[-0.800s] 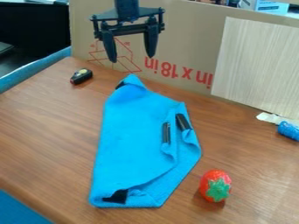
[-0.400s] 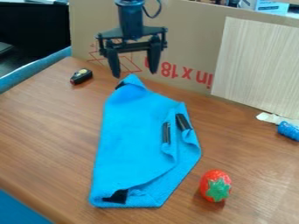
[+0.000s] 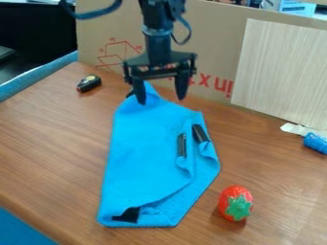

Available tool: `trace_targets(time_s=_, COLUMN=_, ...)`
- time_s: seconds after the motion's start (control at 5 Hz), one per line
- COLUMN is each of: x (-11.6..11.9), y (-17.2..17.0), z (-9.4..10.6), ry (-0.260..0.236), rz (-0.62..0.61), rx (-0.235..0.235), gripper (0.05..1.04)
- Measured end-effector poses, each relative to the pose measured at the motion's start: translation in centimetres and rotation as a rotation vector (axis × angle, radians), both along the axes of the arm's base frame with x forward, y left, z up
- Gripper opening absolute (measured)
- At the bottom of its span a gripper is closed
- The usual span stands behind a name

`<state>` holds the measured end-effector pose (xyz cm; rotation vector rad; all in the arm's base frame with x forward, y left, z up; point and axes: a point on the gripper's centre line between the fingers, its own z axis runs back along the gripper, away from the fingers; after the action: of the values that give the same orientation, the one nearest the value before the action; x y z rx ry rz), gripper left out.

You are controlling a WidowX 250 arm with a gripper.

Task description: Unfold the cloth from right to left

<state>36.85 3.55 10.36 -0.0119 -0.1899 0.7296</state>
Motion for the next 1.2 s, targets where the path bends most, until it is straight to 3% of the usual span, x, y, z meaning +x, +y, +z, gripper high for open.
trace_targets(time_s=0.4, x=-0.7, y=-2.6, z=-3.3, ry=-0.039, rz=-0.025, rx=0.011, gripper=0.999)
trace_targets(time_s=0.8, x=-1.2, y=-5.3, z=-4.4, ry=-0.057, rz=-0.090, rx=0.076, gripper=0.999)
trace_targets(time_s=1.2, x=-1.3, y=-5.6, z=-5.6, ry=-0.030, rz=-0.102, rx=0.114, gripper=0.999)
